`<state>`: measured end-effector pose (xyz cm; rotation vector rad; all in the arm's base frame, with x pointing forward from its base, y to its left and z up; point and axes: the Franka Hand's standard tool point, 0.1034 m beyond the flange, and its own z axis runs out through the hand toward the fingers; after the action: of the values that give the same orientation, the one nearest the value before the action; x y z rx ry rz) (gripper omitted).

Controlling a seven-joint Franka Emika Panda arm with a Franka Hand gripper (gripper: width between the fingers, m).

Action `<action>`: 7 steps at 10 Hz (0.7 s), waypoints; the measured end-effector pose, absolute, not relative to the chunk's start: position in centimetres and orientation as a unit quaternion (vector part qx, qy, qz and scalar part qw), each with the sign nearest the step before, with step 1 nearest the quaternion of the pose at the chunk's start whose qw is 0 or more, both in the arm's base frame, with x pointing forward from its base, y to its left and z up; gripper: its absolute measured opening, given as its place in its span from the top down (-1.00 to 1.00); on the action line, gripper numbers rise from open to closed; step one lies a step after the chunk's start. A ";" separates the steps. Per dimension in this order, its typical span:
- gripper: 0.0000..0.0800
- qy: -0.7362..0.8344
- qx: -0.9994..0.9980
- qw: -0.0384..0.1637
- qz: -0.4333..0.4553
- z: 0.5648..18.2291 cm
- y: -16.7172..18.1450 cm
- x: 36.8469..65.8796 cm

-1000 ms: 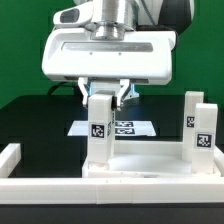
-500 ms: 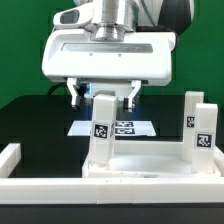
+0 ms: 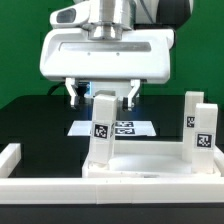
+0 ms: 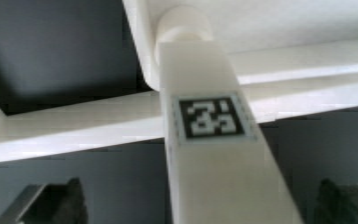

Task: Assemble desk

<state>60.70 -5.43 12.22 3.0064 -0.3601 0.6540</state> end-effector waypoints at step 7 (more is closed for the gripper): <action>-0.62 -0.107 0.993 -0.055 0.008 13.5 -5.9 62.3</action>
Offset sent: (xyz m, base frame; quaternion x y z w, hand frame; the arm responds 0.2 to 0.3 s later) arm 0.0211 0.0089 0.0205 0.0820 -0.0900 0.0186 0.9924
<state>62.28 -5.93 13.46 3.2337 -0.3471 0.0274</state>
